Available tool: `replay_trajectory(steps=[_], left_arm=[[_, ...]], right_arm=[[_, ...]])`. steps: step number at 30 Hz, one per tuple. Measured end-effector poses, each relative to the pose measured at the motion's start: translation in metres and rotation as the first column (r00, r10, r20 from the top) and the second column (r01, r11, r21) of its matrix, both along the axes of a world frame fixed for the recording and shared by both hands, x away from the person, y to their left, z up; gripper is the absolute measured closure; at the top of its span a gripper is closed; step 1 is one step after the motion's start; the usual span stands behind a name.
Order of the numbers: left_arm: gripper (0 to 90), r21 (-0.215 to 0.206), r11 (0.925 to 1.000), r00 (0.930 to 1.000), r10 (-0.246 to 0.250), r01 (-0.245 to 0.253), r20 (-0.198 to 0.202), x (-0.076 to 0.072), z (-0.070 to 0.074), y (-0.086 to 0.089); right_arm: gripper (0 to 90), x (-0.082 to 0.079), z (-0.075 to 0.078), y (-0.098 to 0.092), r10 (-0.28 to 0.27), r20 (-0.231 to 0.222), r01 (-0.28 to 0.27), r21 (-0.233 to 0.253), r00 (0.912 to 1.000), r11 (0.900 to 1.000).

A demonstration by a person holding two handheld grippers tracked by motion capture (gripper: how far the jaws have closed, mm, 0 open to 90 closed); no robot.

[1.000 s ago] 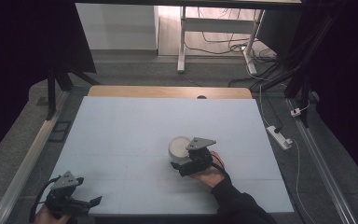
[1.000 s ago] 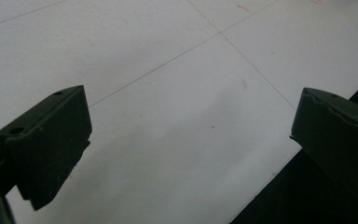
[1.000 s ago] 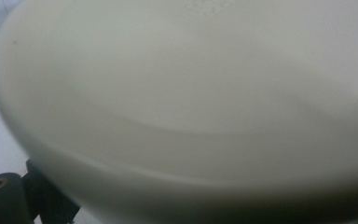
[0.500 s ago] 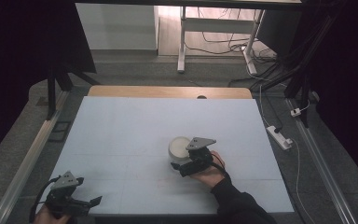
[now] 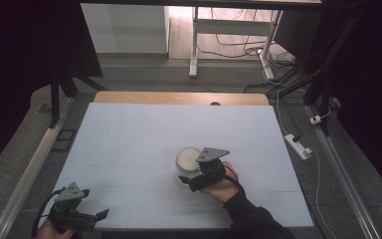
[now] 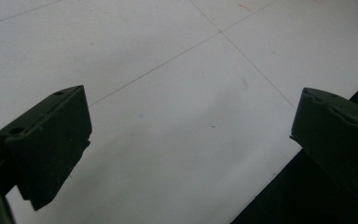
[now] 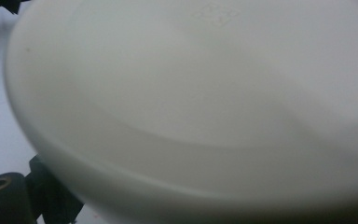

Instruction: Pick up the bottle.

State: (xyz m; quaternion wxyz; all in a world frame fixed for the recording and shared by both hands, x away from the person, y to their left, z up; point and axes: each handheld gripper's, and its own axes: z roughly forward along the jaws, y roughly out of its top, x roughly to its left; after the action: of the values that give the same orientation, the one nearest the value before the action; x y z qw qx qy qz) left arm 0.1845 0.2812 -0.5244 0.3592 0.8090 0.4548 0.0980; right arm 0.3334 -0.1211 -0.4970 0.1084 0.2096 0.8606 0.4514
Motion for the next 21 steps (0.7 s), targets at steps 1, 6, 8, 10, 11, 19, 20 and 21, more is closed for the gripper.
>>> replay_trajectory(steps=[1,6,8,10,11,19,20,21], left_arm=[[0.0,0.000,1.0000,1.0000,-0.001,0.001,0.000,0.000,0.000,0.000],[0.0,0.000,1.0000,1.0000,-0.001,0.001,-0.001,0.000,0.000,0.000],[0.0,0.001,1.0000,1.0000,-0.001,0.001,-0.001,0.000,0.000,0.000],[0.0,0.002,1.0000,1.0000,-0.001,0.001,-0.001,0.000,0.000,0.000],[0.0,0.002,1.0000,1.0000,-0.002,0.002,-0.002,0.000,0.000,0.000],[0.0,0.006,1.0000,1.0000,-0.004,0.004,-0.003,0.000,0.000,-0.001],[0.0,0.007,1.0000,1.0000,-0.004,0.004,-0.003,0.000,0.000,-0.001],[0.0,0.006,1.0000,1.0000,-0.004,0.004,-0.003,0.000,0.000,-0.001]], right_arm=[[6.3,-0.002,0.002,0.001,0.006,0.001,-0.006,0.004,1.0000,1.000],[6.4,-0.008,0.007,0.005,0.019,-0.011,-0.019,0.006,0.9998,1.000],[6.4,-0.009,0.008,0.006,0.025,-0.015,-0.025,0.003,0.9996,1.000],[6.4,-0.012,0.009,0.008,0.030,-0.013,-0.030,-0.001,0.9995,1.000],[6.4,-0.012,0.009,0.008,0.030,-0.013,-0.030,-0.001,0.9995,1.000],[6.4,-0.022,0.013,0.016,0.070,-0.011,-0.070,-0.004,0.9975,0.998],[6.3,-0.023,0.013,0.017,0.075,-0.012,-0.075,-0.006,0.9971,0.997],[6.4,-0.025,0.014,0.019,0.085,-0.009,-0.085,-0.009,0.9963,0.996]])
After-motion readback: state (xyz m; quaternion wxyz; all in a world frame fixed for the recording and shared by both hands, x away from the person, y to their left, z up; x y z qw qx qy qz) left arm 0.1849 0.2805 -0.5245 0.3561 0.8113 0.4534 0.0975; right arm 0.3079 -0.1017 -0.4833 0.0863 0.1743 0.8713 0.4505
